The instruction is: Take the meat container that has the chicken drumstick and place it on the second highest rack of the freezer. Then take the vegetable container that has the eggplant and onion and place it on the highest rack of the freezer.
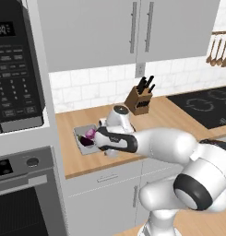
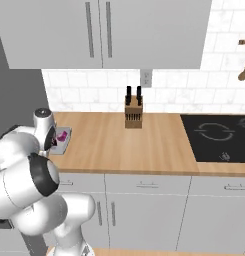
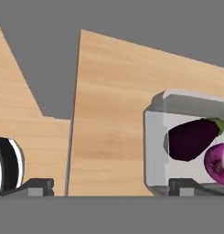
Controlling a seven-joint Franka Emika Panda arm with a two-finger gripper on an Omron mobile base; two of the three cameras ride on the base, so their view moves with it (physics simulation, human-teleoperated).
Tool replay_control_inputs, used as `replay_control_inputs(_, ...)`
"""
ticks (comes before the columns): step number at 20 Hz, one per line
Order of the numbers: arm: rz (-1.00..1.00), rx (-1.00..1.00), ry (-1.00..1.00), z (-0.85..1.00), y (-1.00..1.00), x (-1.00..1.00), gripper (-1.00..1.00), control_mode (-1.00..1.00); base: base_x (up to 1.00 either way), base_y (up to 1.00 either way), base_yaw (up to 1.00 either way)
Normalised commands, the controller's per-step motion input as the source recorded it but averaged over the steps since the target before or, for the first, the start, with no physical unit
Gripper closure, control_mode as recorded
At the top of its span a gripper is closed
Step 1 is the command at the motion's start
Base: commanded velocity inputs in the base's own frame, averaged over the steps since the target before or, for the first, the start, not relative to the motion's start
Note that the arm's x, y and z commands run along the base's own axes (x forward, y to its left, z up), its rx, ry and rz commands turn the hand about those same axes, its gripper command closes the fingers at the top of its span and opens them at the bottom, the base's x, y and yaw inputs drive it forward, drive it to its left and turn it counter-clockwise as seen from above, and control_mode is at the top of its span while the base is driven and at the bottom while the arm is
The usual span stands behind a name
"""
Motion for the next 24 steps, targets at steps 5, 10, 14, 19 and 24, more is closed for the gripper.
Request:
replay_control_inputs(5,-0.06,-0.02,0.00,-0.25,0.10,0.28,-1.00,-1.00,0.00,0.00,0.00)
replay_control_inputs(10,-0.05,-0.01,0.01,-0.24,0.04,0.29,-1.00,-1.00,0.00,0.00,0.00)
replay_control_inputs(14,-0.05,0.00,0.02,-0.22,0.00,0.25,-1.00,-1.00,0.00,0.00,0.00)
replay_control_inputs(19,-0.04,0.00,0.02,-0.24,0.00,0.28,-1.00,-1.00,0.00,0.00,0.00)
replay_control_inputs(24,-0.04,0.00,0.02,-0.22,0.00,0.29,-1.00,-1.00,0.00,0.00,0.00)
